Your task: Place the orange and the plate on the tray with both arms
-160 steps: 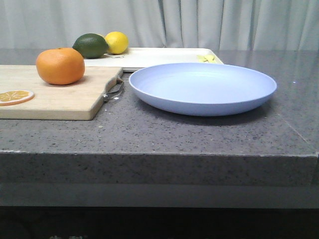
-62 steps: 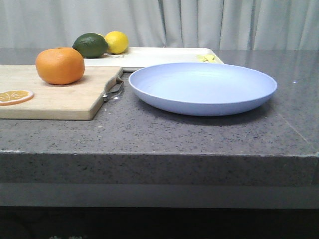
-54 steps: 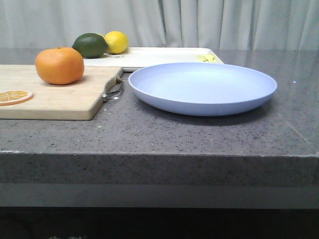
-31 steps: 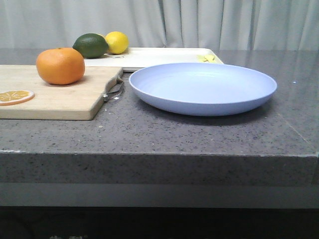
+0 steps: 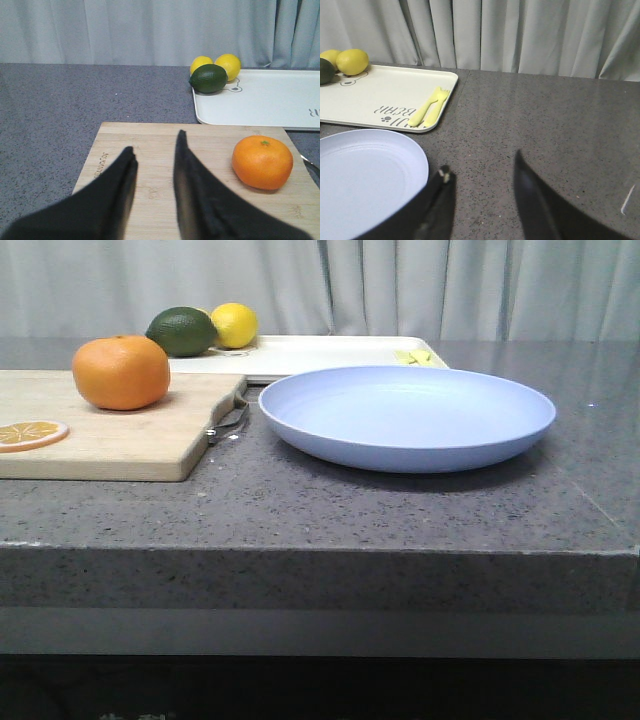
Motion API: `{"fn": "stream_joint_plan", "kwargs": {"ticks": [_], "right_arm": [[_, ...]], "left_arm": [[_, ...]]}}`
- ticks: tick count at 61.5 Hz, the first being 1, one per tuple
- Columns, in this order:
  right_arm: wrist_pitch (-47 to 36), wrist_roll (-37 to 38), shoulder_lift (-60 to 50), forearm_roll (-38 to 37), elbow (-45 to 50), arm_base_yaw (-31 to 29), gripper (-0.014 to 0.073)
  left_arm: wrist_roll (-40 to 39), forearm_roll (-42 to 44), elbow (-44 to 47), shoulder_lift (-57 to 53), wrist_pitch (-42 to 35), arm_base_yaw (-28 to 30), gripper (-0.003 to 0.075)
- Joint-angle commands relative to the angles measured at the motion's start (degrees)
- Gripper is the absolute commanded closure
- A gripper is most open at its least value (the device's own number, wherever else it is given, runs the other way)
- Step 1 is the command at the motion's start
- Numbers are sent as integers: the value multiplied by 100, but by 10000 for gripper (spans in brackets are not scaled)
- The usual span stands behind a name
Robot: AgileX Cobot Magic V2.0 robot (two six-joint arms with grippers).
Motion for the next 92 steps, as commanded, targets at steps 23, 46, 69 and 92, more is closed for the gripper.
{"fn": "stream_joint_plan", "kwargs": {"ticks": [23,46,69,92], "right_arm": [[-488,-42,32,14,-227,2,-48],[-512,-42,32,14,-227,2,-48],[-512,-42,32,14,-227,2,-48],[-505,-42,32,14,-227,2,-48]], "left_arm": [[-2,9,-138,34,-603,8,113],[-2,-141,-1330,1262,95,-105,158],[5,-141,-3835,3864,1784,-1400,162],[209,-174,-6156,5932,4016,-1918,160]]}}
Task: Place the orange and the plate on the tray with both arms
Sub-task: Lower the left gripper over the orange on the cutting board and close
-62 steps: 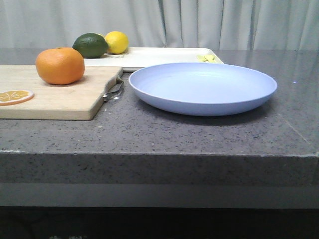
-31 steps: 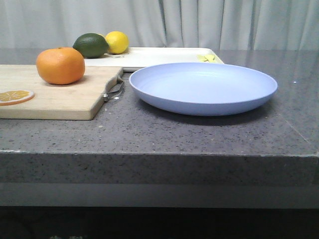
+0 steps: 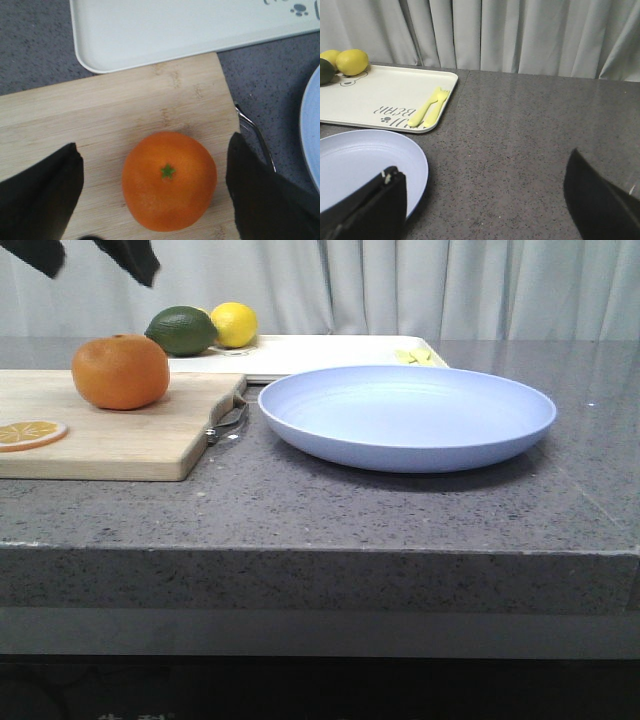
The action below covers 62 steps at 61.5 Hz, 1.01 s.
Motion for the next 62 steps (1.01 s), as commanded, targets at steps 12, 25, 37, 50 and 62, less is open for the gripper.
{"fn": "stream_joint_plan", "kwargs": {"ticks": [12,25,37,50,62], "right_arm": [[-511,-42,32,14,-225,2,-48],[-511,-42,32,14,-225,2,-48],[-511,-42,32,14,-225,2,-48],[-511,-42,32,14,-225,2,-48],[-511,-42,32,14,-225,2,-48]], "left_arm": [[40,-25,-1008,659,774,-71,160],[43,-75,-1036,970,984,-71,159],[123,-335,-1036,1102,1109,-71,160],[123,-348,-1036,1223,1536,-71,161],[123,-358,-1036,1327,1662,-71,160]]}}
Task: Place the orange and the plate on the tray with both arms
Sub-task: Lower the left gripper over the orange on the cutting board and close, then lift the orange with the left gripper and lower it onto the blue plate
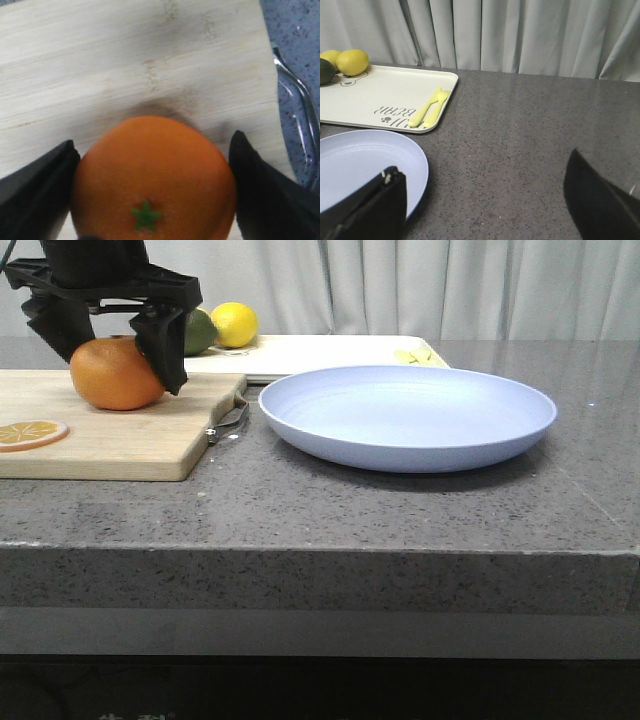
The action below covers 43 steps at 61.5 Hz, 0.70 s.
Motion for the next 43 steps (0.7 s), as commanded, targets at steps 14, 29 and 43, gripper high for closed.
{"fn": "stream_joint_plan", "kwargs": {"ticks": [14,29,43], "right_arm": [[-507,-42,32,14,-225,2,-48],[-507,-42,32,14,-225,2,-48],[-507,-42,32,14,-225,2,-48]], "left_arm": [[1,-183,-77,-160,389,-35,164],[1,-173,-496,-160,612,-35,269],[159,-370,-1538,-160,787,-221,279]]}}
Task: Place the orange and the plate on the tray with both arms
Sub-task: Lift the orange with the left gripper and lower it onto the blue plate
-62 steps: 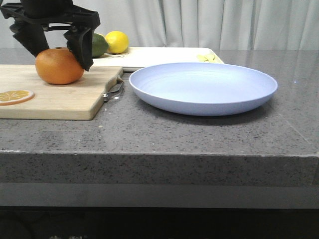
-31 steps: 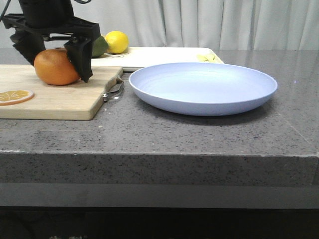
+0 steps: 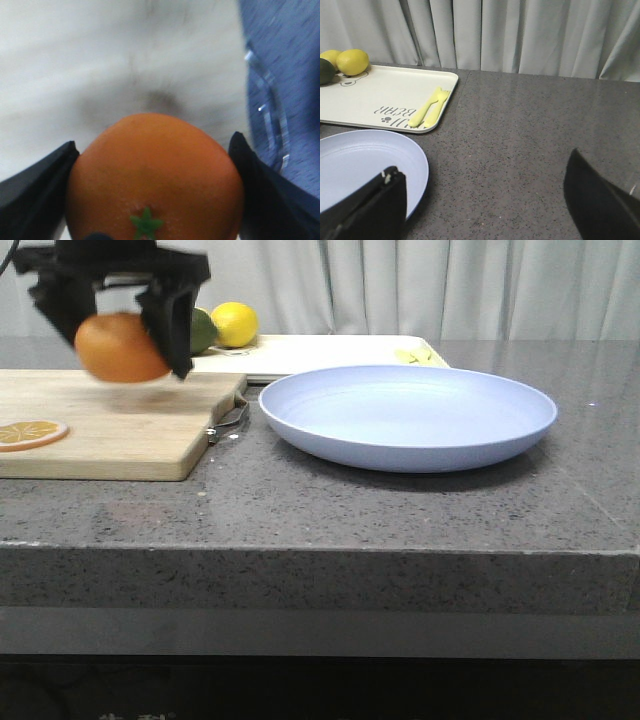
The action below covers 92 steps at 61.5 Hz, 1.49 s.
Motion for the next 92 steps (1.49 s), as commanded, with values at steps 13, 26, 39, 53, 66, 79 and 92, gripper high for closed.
{"fn": "stream_joint_plan", "kwargs": {"ticks": [13,26,39,53,66,79,92], "right_arm": [[-507,-42,32,14,-225,2,-48],[-507,-42,32,14,-225,2,-48],[-501,-42,32,14,-225,2,-48],[-501,-42,32,14,-225,2,-48],[-501,-42,32,14,-225,2,-48],[-501,-42,32,14,-225,2,-48],[-501,-42,32,14,-225,2,-48]], "left_arm": [[125,-493,-818,-312,-826,-979,278],[125,-493,-818,117,-1534,-1859,277],[132,-386,-818,594,-1673,-2145,274],[132,-359,-818,740,-1721,-2168,66],[112,-17,-885,729,-1754,-2190,37],[112,146,-1597,684,-1152,-2190,41],[134,154,-2617,684,-337,-2190,381]]}}
